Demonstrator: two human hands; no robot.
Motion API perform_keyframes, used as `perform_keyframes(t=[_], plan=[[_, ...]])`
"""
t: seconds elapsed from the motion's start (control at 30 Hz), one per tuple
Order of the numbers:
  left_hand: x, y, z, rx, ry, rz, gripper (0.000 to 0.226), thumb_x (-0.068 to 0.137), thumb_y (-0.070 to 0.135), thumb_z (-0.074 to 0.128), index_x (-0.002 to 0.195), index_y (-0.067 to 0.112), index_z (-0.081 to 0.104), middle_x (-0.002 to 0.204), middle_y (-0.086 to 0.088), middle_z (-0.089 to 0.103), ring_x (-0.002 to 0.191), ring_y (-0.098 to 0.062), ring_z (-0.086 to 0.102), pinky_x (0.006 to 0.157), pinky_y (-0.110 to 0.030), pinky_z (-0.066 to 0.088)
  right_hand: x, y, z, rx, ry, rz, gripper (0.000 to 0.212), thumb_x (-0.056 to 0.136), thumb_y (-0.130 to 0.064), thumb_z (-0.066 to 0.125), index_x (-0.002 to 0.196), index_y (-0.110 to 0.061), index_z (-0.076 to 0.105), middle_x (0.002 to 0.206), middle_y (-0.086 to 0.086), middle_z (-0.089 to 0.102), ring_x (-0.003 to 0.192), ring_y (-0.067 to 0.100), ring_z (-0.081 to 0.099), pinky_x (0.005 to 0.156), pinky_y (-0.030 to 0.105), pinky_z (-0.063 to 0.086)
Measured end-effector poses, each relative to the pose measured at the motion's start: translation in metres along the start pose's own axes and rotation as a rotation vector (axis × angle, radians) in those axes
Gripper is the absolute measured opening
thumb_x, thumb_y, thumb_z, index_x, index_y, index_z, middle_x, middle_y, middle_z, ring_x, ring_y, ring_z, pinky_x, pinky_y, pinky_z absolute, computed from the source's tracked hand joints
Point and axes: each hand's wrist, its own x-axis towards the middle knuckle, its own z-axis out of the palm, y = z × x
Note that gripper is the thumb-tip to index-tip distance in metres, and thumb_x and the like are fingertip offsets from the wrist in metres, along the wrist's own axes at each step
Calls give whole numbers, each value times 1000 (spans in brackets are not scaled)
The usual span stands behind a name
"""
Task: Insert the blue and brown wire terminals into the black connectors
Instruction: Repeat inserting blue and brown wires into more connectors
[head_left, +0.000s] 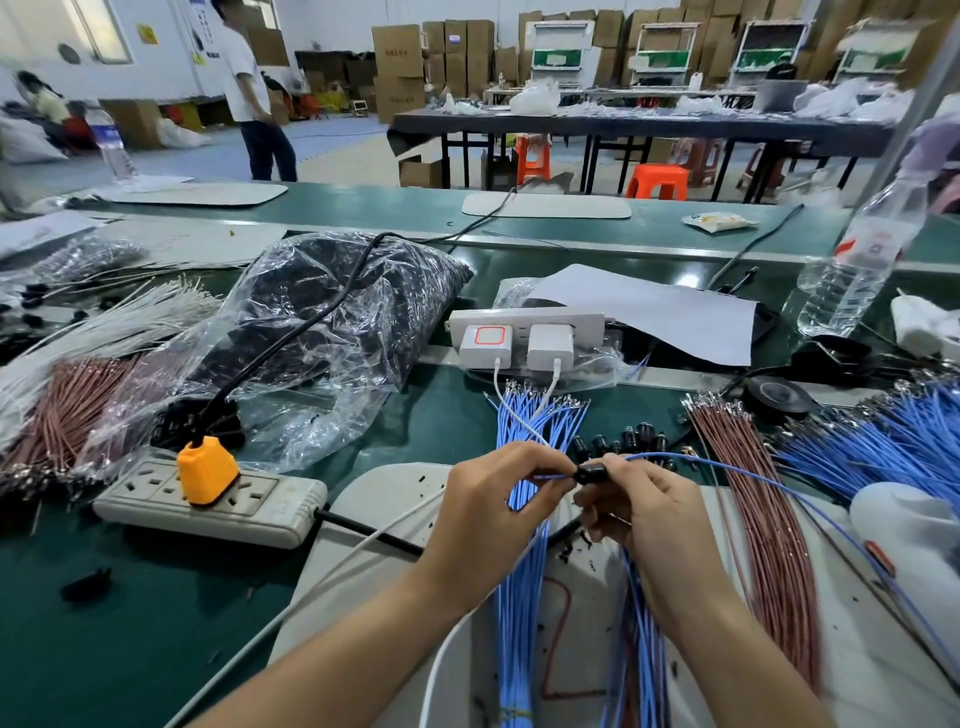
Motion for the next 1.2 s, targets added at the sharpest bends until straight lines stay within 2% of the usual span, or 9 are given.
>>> perform_keyframes(t=[0.37,0.5,0.6,0.73,0.9,0.97,1.07,1.13,1.2], plan=[[1,2,1,-25,29,-66,7,80,8,69,87,6,70,81,11,67,76,3,65,77,-12,50,-2,-4,1,73,-46,45,42,96,-17,51,59,-12,70,59,15,64,46,20,55,41,24,45],[2,-1,0,-44,37,-85,8,79,5,70,87,6,70,82,10,68,78,2,66,78,-12,50,1,-1,0,100,-90,28,24,87,-23,61,75,-6,73,60,14,63,48,18,55,42,23,44],[2,-3,1,-44,40,-119,9,78,4,73,84,10,70,79,10,69,74,0,67,75,-13,51,1,-1,3,149,-92,-13,26,71,-25,67,83,-2,67,60,10,62,48,16,55,44,21,45],[13,-8,-13,-96,183,-247,11,81,18,68,83,26,61,78,11,68,73,-3,65,72,-15,51,5,-11,-9,404,151,-23,11,81,-18,62,82,-7,63,61,5,66,49,11,60,46,18,50],[33,-33,-48,-129,581,-487,14,93,13,57,86,25,53,84,0,63,77,-15,61,74,-25,51,14,-25,-40,645,531,-12,15,94,-22,57,84,-12,59,57,-4,64,51,6,58,47,15,46],[38,-43,-57,-91,682,-545,14,94,15,58,85,24,53,97,-9,62,86,-17,59,81,-32,52,17,-28,-46,649,629,-21,16,94,-22,58,80,-14,57,54,-6,62,48,4,56,47,14,44],[37,-43,-57,126,666,-514,6,92,12,61,94,13,56,120,-17,49,109,-23,50,99,-39,43,17,-27,-45,473,667,-178,15,92,-19,60,77,-17,58,53,-6,63,49,6,57,49,16,46],[37,-32,-52,454,637,-376,25,85,8,62,109,5,56,135,-16,39,126,-28,35,109,-33,25,9,-28,-35,150,590,-424,9,89,-20,62,81,-25,62,60,-7,66,55,3,60,54,16,49],[37,-18,-43,539,512,-127,45,81,8,59,125,3,51,139,-12,38,126,-19,35,107,-26,24,0,-26,-22,-228,405,-686,3,85,-26,62,87,-28,62,70,-12,64,64,-1,60,60,10,49]])
